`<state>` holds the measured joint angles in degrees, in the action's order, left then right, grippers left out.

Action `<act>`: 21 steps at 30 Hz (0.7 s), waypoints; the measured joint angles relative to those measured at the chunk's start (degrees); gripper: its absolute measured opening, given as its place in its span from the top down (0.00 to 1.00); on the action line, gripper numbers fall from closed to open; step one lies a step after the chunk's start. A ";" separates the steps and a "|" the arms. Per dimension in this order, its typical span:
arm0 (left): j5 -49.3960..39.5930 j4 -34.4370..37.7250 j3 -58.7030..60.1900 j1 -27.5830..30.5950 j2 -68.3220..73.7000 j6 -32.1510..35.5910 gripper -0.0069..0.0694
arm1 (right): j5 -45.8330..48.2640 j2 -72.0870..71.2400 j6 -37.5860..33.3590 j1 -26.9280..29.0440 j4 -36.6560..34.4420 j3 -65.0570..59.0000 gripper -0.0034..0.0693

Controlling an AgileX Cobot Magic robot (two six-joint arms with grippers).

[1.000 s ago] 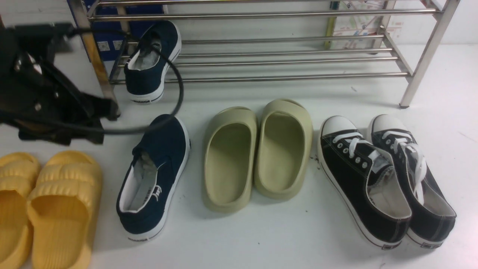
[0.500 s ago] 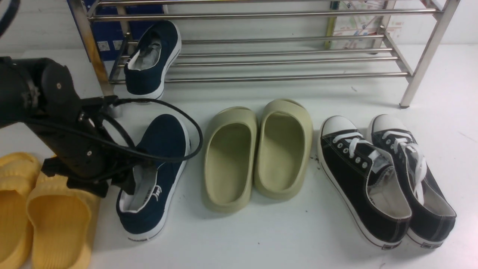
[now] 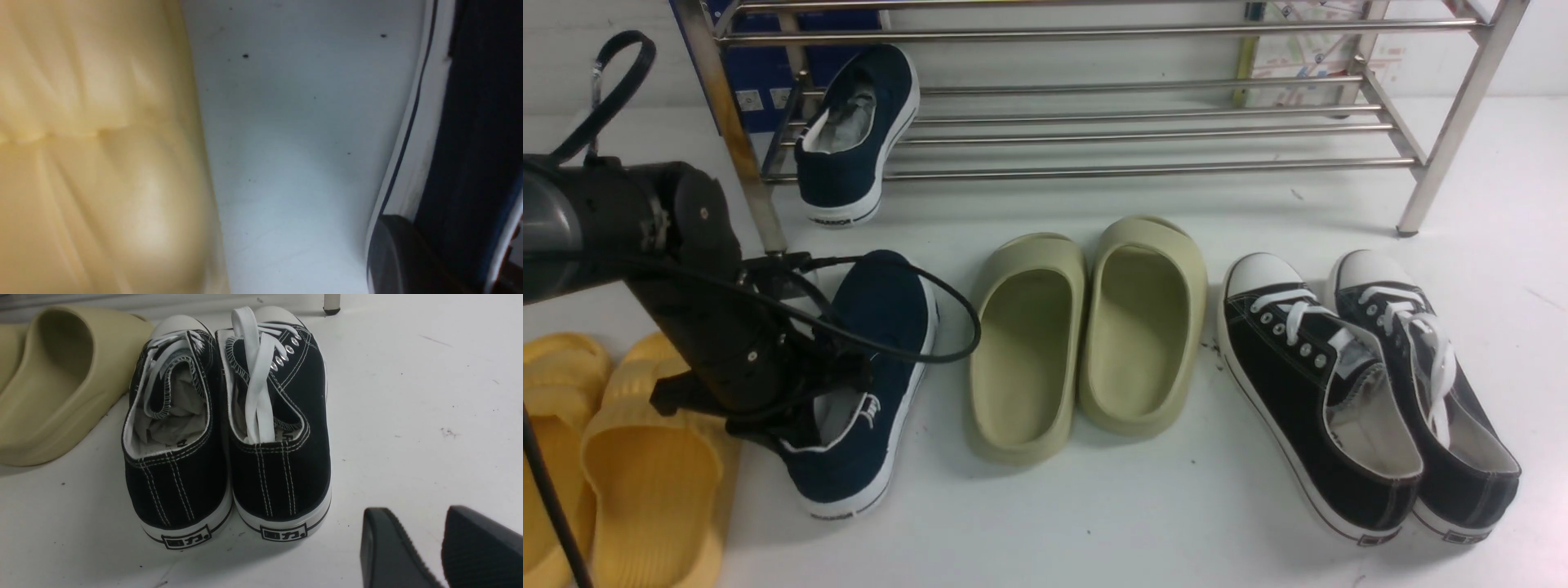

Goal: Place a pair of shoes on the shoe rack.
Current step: Use the left arm to grab the shoe closest to it, then use the left arm to put a shoe into the shoe rack

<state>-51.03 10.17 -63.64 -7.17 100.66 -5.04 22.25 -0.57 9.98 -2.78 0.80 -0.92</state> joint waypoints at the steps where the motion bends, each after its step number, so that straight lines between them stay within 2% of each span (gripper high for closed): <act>1: -0.92 0.32 -0.85 0.00 -0.07 0.00 0.91 | 0.00 0.00 0.00 0.00 0.00 0.00 0.61; 9: -5.74 5.10 -6.95 -2.50 -3.04 -0.06 0.91 | 0.00 0.00 0.00 0.00 0.00 0.00 0.61; 14: -4.23 7.84 -8.42 -6.01 -3.43 -2.04 0.91 | 0.00 0.00 0.00 0.00 0.00 0.00 0.61; 21: -3.35 8.29 -8.56 -6.38 -3.43 -4.21 0.91 | 0.00 0.00 0.00 0.00 0.00 0.00 0.61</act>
<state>-54.38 18.46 -72.20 -13.55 97.23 -9.25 22.25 -0.57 9.98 -2.78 0.80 -0.92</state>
